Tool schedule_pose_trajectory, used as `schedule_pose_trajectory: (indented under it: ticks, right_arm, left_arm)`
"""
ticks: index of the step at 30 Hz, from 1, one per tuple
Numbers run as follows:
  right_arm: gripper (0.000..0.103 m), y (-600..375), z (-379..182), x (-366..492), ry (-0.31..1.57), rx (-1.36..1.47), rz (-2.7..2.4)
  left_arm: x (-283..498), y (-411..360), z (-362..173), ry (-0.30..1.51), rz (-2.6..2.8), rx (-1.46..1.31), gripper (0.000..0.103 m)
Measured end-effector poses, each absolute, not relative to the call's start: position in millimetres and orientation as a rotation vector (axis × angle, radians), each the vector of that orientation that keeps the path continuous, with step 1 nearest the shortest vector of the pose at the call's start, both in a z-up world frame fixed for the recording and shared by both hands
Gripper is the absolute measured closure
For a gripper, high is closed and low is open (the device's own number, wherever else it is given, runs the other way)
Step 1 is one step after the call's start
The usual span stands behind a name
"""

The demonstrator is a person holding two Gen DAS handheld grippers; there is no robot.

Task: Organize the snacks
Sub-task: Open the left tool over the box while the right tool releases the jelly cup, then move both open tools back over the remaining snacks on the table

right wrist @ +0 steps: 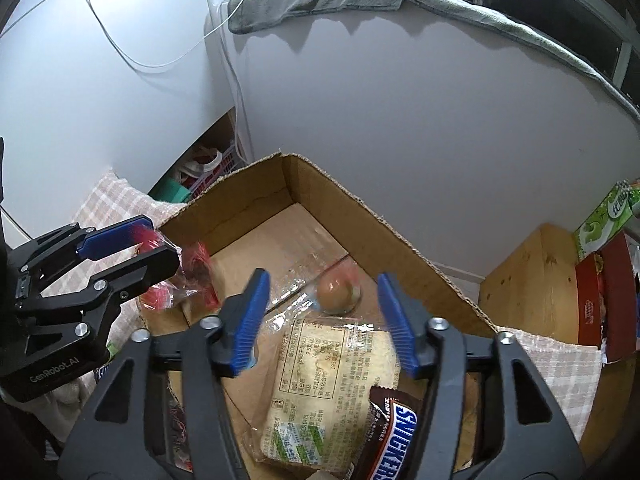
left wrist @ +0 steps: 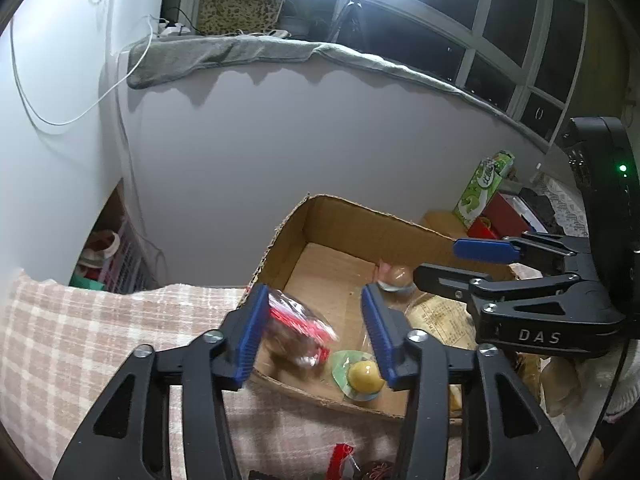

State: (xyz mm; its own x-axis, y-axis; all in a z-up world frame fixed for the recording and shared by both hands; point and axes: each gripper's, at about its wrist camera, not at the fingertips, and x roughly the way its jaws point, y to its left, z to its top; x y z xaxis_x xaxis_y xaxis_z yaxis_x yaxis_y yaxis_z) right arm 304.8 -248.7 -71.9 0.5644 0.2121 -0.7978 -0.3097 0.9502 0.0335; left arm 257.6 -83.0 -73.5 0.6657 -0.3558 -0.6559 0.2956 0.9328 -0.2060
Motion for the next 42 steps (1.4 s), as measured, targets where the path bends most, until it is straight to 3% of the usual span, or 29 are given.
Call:
schedule_pose_trajectory:
  ticks: [26, 42]
  right_arm:
    - [0.039, -257.5, -13.0, 209.2, 0.814, -0.130, 0.329]
    - [0.039, -269.0, -33.6, 118.9, 0.834, -0.113, 0.375]
  left_arm:
    - [171.8, -23.7, -23.9, 0.655, -0.335, -0.132, 0.055]
    - [106.2, -27.8, -70.4, 0.756, -0.397, -0.156, 0.055]
